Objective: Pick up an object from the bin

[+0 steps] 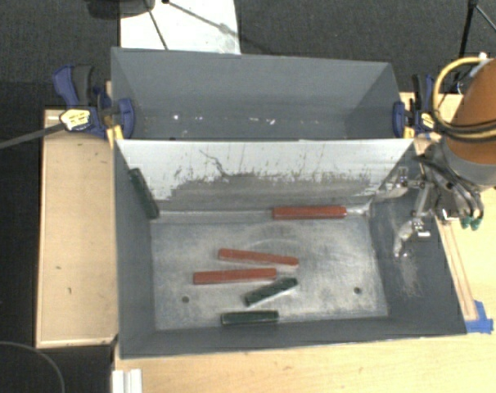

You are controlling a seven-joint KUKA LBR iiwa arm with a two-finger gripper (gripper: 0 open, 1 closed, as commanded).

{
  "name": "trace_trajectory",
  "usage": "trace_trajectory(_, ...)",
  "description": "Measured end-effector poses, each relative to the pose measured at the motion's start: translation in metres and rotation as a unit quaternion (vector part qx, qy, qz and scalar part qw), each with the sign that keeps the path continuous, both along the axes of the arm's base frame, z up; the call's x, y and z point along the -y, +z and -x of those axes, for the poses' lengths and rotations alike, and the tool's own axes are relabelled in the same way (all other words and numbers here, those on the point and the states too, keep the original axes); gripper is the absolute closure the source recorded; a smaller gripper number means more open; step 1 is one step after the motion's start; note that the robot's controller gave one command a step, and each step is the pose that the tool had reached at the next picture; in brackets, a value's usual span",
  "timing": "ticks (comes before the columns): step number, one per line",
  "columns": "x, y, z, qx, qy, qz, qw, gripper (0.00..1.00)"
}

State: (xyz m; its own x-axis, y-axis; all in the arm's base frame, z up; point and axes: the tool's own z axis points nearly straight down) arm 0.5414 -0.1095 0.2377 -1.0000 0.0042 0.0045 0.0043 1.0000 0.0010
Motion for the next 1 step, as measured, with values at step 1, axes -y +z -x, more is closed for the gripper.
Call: trace_trajectory(1,-0.0003,0.0044,-0.0015,0.0040,0.001,0.001,1.0000,0.00)
